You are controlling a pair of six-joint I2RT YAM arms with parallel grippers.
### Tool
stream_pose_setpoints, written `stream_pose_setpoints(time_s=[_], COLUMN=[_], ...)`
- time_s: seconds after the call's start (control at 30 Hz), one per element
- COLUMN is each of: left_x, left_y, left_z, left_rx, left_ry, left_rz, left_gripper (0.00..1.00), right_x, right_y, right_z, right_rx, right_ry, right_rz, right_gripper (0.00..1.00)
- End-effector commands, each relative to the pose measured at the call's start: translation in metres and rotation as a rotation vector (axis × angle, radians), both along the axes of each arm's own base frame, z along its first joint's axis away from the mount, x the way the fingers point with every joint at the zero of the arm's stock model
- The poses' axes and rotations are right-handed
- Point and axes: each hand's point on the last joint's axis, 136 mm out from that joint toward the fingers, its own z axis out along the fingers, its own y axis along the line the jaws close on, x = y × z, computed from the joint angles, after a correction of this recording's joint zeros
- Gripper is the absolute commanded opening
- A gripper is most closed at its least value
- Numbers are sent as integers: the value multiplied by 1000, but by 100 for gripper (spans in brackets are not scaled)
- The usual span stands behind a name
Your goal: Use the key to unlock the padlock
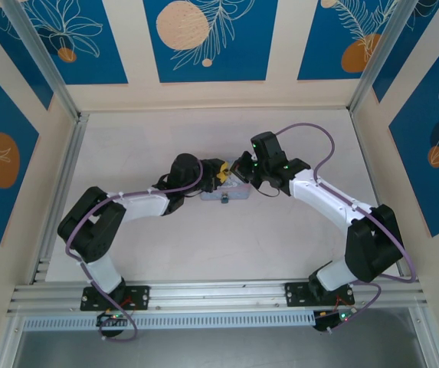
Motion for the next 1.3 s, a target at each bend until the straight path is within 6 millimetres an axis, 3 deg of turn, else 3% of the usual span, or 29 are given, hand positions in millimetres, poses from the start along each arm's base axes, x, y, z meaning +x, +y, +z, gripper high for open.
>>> stream_pose_setpoints(time_s=[0.0, 0.2, 0.37, 0.5, 0.63, 0.8, 0.97, 1.13, 1.27], left_x=[-2, -3, 3, 16, 21, 14, 13, 14, 16], left_y=[-2, 0, 4, 7, 12, 7, 10, 22, 34], left_z=[-9, -13, -2, 27, 62, 99, 118, 122, 118], left_rx=[26, 42, 106, 238, 434, 516, 486, 446, 412], left_ry=[-3, 2, -97, -333, -626, -897, -986, -968, -916], left_rz=[-2, -4, -27, -112, -209, -282, -228, -113, -12], left_gripper=[21, 0, 0, 0, 0, 0, 0, 0, 0], right_x=[-2, -3, -9, -17, -19, -13, -1, 8, 16], right_y=[-5, -7, -16, -36, -52, -48, -33, -20, -13], right_z=[6, 5, 4, -2, -2, 19, 57, 92, 104], right_rx=[17, 20, 15, 12, 59, 207, 337, 420, 457], right_ry=[-7, -5, -12, -20, -61, -187, -356, -492, -541], right_rz=[-19, -23, -39, -62, -54, 29, 101, 142, 138], right_gripper=[0, 0, 3, 40, 59, 61, 57, 51, 49])
